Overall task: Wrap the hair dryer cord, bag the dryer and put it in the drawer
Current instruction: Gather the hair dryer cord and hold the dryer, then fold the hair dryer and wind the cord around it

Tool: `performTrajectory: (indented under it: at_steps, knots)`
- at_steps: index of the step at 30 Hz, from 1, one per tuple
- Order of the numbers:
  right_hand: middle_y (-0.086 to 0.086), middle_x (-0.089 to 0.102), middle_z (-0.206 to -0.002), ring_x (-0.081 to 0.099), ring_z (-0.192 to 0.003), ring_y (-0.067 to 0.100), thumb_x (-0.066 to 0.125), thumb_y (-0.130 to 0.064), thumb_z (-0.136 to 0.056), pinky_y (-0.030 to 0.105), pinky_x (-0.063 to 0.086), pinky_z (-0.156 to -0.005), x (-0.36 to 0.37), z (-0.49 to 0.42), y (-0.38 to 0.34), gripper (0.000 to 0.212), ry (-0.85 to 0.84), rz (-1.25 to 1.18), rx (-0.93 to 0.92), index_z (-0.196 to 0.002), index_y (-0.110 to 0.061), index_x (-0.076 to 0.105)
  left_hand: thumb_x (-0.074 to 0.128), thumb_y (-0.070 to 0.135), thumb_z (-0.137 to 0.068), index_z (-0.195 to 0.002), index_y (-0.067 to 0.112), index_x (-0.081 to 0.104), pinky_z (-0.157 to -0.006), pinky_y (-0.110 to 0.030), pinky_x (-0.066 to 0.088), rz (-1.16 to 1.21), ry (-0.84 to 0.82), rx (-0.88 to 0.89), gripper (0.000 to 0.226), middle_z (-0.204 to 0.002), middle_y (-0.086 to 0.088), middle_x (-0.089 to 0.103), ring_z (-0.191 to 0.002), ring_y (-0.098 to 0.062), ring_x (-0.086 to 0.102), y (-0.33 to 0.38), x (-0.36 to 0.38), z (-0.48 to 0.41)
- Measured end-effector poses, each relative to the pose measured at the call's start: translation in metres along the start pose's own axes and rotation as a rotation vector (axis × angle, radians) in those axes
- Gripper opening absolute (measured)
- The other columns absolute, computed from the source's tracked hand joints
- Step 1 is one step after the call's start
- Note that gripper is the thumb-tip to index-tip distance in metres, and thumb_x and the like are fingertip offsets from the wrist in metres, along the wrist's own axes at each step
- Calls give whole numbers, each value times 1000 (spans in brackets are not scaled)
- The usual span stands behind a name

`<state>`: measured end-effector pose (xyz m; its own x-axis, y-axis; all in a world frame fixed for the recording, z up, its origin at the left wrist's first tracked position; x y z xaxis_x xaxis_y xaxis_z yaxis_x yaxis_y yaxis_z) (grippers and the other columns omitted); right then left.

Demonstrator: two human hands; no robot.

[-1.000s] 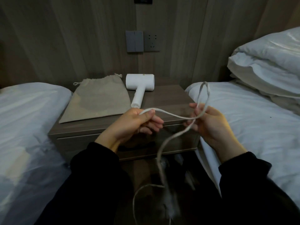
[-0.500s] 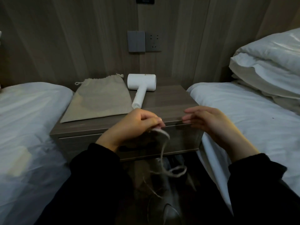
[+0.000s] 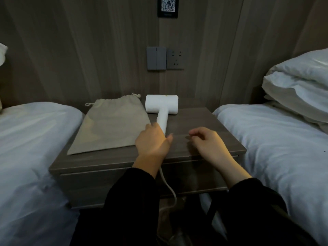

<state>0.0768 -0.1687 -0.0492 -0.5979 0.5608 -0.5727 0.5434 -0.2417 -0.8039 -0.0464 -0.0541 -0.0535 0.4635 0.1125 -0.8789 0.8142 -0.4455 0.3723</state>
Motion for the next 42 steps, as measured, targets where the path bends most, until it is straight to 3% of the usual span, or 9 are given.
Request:
performTrajectory:
  at_steps: [12,15,21,24,29,33,36,40,42]
  knots:
    - [5,68,-102,64,-99,19,52,-31,-88,40,49,-96,0,-21,26,18,-26,-439,244,-101,-24,62,46,42,-89,-101,10,53,-65,-32,36,49,85,37,35,-95,-8,59,-76,-23,50,11,-15,-14]
    - [14,60,-123,59,-112,23,50,-31,-92,34,44,-100,5,-17,22,43,-132,-751,371,-126,-4,51,46,43,-89,-98,10,51,-64,-31,35,109,46,83,35,-89,-6,55,-75,-23,49,17,-13,7]
    - [23,48,-138,49,-125,33,46,-35,-93,41,39,-106,4,1,5,59,-269,-1077,450,-141,-3,34,45,41,-75,-71,14,55,-44,-21,30,150,397,369,30,-57,-2,55,-45,-18,53,36,-21,61]
    - [21,57,-128,59,-112,30,51,-28,-92,37,52,-85,-3,7,1,48,-195,-1103,401,-133,-4,44,50,38,-80,-76,13,59,-44,-21,32,102,506,496,26,-64,-1,56,-49,-15,52,40,-22,82]
    - [24,58,-107,60,-102,38,50,-11,-92,49,53,-82,-17,22,5,17,67,-913,276,-106,-3,53,45,53,-81,-110,13,60,-54,-27,48,190,234,640,51,-88,-3,64,-70,-18,61,40,-11,100]
    - [14,61,-89,60,-90,34,54,-16,-88,50,50,-85,-33,30,9,7,148,-650,174,-92,-11,56,44,47,-83,-139,16,38,-84,-19,45,662,-149,523,64,-105,5,47,-88,0,49,26,-19,96]
    - [9,55,-76,55,-70,27,51,-11,-90,41,48,-70,-40,36,5,8,12,-575,112,-84,-17,53,45,33,-94,-147,23,17,-89,-4,38,947,-158,319,60,-126,9,41,-100,14,46,6,-28,84]
    - [7,58,-71,55,-58,20,55,-21,-74,28,46,-53,-46,55,-12,27,-278,-383,-137,-99,-14,61,36,37,-97,-147,27,15,-106,-39,39,1351,-209,8,55,-143,-6,40,-120,-16,50,-19,-35,67]
    - [3,62,-76,58,-64,16,55,-22,-72,21,47,-59,-40,63,-17,38,-407,-271,-226,-108,-14,62,38,42,-95,-141,25,29,-97,-37,46,1522,-319,-39,50,-136,-6,49,-115,-17,55,-25,-38,64]
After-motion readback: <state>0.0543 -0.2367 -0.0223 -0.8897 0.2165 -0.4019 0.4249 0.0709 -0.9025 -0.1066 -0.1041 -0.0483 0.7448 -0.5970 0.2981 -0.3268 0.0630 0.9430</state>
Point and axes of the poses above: each hand's wrist, its own z-axis away from the middle knuckle, its own x-axis out of the palm, y = z × x, the point moved 6 cm from there along -z, towards the middle knuckle
